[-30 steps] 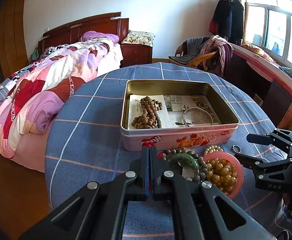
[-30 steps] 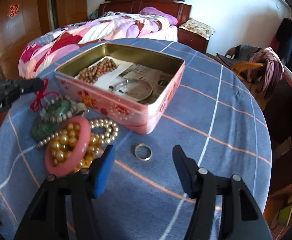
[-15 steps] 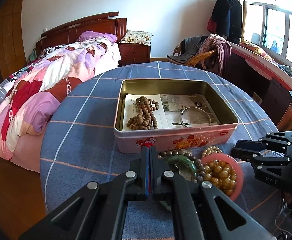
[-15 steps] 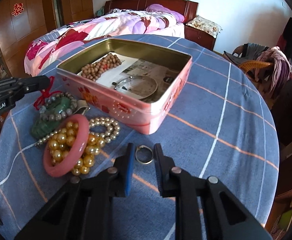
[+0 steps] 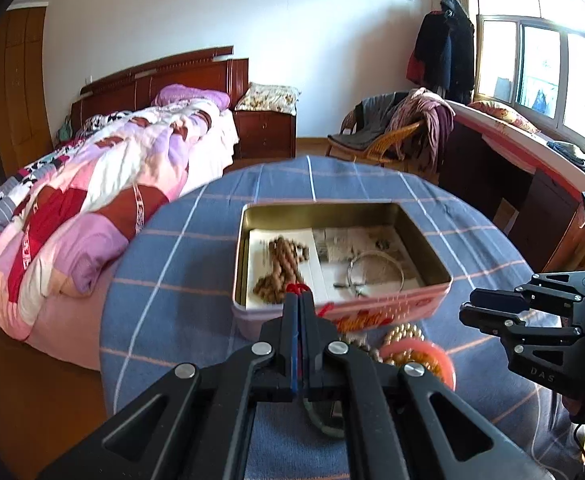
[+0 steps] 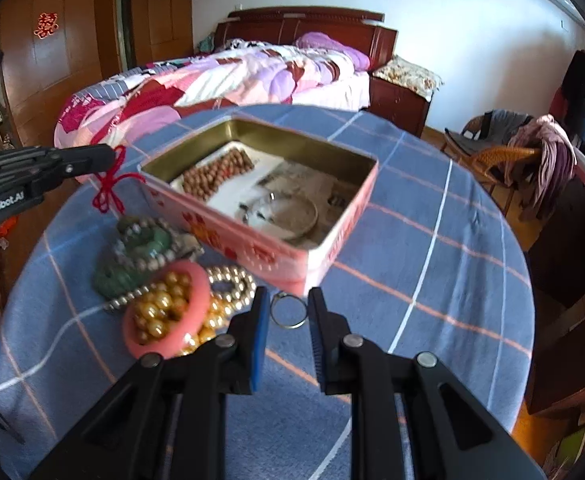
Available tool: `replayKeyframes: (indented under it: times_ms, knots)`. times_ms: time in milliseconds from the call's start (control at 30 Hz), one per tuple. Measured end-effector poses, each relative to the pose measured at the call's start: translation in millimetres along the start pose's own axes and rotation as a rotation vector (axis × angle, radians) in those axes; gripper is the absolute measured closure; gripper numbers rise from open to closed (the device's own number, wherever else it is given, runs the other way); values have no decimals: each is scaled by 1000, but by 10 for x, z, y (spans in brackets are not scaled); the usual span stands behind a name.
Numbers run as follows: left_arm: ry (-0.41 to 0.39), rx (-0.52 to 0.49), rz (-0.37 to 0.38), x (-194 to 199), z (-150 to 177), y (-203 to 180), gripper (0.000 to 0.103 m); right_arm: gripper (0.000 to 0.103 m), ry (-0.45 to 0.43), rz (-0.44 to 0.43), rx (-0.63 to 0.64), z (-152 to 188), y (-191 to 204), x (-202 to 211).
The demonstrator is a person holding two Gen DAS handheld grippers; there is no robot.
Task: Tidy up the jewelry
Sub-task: 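Carry the ring into the tin with the right while the left drops the pendant in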
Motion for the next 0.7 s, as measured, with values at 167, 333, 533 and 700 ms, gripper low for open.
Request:
replayKeyframes:
  times_ms: [167, 333, 533, 700]
  knots:
    - [-26, -15, -13, 40, -164, 50, 103, 81, -43, -14, 14, -182, 72, 70]
    - [-48, -22, -23, 51, -292, 93, 103, 81, -66, -21, 21, -316, 118, 61]
    - [-55, -31, -36, -5, -372, 95, 103, 81, -84, -29, 23, -426, 141, 32]
    - [-54, -34, -39, -83, -429, 94, 103, 81, -86, -34, 20, -511, 141, -11]
Point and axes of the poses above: each gripper's, at about its wrist camera, not at the fingertips, and x roughly against the way its jaws point, y to its left, z to its underside, the point moved 2 cm from there along -x, roughly the way its jaws point, and after that the axes turned 14 degrees about -x, right-handed, at the moved point
